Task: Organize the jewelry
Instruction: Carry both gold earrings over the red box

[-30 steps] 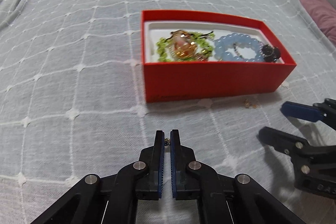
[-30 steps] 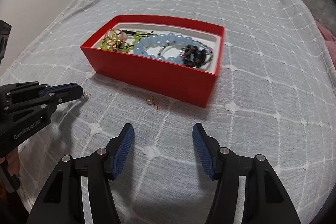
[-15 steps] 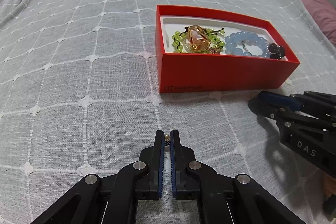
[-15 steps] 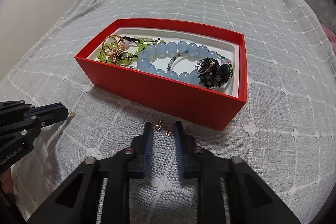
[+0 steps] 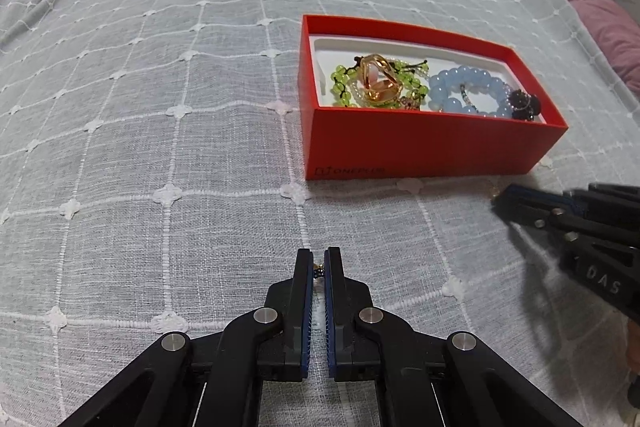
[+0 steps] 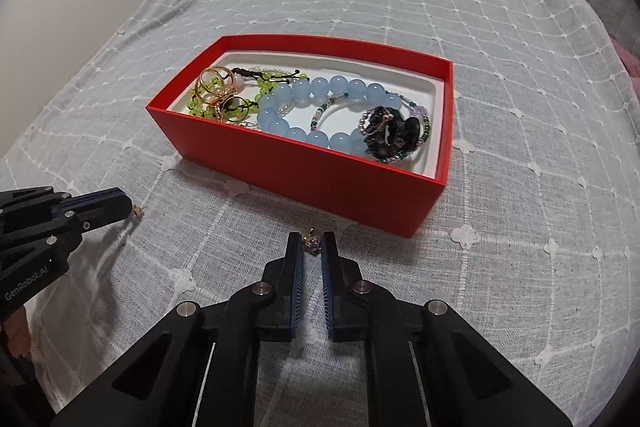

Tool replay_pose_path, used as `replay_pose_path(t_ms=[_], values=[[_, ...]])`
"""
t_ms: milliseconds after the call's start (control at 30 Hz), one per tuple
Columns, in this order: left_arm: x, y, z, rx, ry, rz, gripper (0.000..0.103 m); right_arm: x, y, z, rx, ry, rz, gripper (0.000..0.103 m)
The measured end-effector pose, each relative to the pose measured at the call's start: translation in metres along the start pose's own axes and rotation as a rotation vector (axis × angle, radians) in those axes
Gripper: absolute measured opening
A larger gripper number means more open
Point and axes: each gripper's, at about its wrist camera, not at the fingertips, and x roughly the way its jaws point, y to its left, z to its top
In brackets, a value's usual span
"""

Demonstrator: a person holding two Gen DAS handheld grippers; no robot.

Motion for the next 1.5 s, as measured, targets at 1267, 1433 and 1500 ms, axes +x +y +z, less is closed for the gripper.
replay_pose_path(t_ms=[1267,1433,1500], values=[[-0.003,-0.003,0.002,-0.017,0.003,-0.026,0.002,0.009,-0.001,-0.001,-0.071,-0.022,-0.012,0.011],[-0.009,-0.002,0.006,-0.027,-0.017,-0.038,0.002,-0.002,-0.008,0.002,-0.038,-0.015,0.022,0.011],[-0.012,-0.002,0.009,-0.029,-0.026,-0.040,0.002,-0.010,-0.009,0.001,-0.032,-0.019,0.032,0.011]])
